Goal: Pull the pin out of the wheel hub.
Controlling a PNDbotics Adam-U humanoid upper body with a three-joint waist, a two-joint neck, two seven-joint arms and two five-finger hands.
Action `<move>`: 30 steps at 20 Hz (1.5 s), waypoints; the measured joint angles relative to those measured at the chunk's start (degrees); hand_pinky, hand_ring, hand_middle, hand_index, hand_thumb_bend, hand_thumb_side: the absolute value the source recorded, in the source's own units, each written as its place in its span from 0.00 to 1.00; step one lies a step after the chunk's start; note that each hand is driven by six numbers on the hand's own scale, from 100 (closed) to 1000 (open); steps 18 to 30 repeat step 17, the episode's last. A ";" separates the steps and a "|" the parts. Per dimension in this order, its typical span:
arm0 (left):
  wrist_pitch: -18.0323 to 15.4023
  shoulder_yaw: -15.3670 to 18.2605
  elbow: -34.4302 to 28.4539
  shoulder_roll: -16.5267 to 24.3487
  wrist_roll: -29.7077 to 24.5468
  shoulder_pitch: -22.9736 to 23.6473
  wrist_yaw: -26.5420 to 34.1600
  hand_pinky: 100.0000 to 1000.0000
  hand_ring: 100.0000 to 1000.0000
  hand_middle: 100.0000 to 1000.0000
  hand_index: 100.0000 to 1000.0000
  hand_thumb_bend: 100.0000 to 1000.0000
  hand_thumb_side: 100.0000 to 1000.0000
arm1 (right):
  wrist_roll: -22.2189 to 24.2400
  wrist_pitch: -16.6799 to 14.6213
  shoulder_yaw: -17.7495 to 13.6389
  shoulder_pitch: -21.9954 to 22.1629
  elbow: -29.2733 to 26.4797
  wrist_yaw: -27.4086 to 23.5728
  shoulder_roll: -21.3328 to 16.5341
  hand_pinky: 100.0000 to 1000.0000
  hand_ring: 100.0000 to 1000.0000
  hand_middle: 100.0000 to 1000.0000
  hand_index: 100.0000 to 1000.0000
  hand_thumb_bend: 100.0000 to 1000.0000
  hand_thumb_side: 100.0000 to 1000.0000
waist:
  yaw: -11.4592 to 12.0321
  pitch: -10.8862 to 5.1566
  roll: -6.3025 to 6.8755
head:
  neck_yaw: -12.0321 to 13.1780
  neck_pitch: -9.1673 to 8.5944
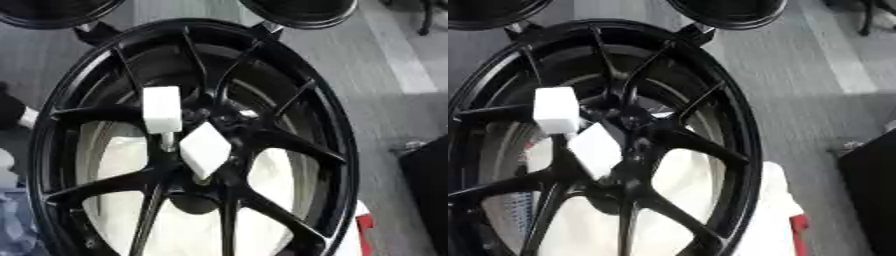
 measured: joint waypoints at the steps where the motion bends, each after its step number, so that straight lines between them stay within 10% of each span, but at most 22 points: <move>1: 0.01 -0.02 0.00 0.00 -0.09 -0.02 0.00 0.76 0.75 0.63 0.81 0.00 0.88 | 0.49 -0.40 0.92 -0.47 -1.54 -0.67 -0.13 0.90 0.80 0.73 0.77 0.11 0.04 | 0.08 -0.01 -0.01 | -0.10 0.00; 14: 0.00 -0.43 -0.02 -0.01 -0.70 -0.32 -0.16 0.76 0.75 0.63 0.81 0.00 0.88 | 6.46 -3.24 8.74 -6.74 -10.73 -3.94 -0.99 0.91 0.81 0.73 0.77 0.13 0.13 | 0.70 -0.24 -0.12 | -0.66 -0.17; 30: -0.07 -0.56 -0.05 -0.01 -0.78 -0.41 -0.18 0.76 0.75 0.63 0.81 0.00 0.88 | 7.16 -3.59 9.32 -7.34 -10.84 -4.12 -0.99 0.91 0.81 0.73 0.77 0.12 0.13 | 0.73 -0.24 -0.12 | -0.67 -0.17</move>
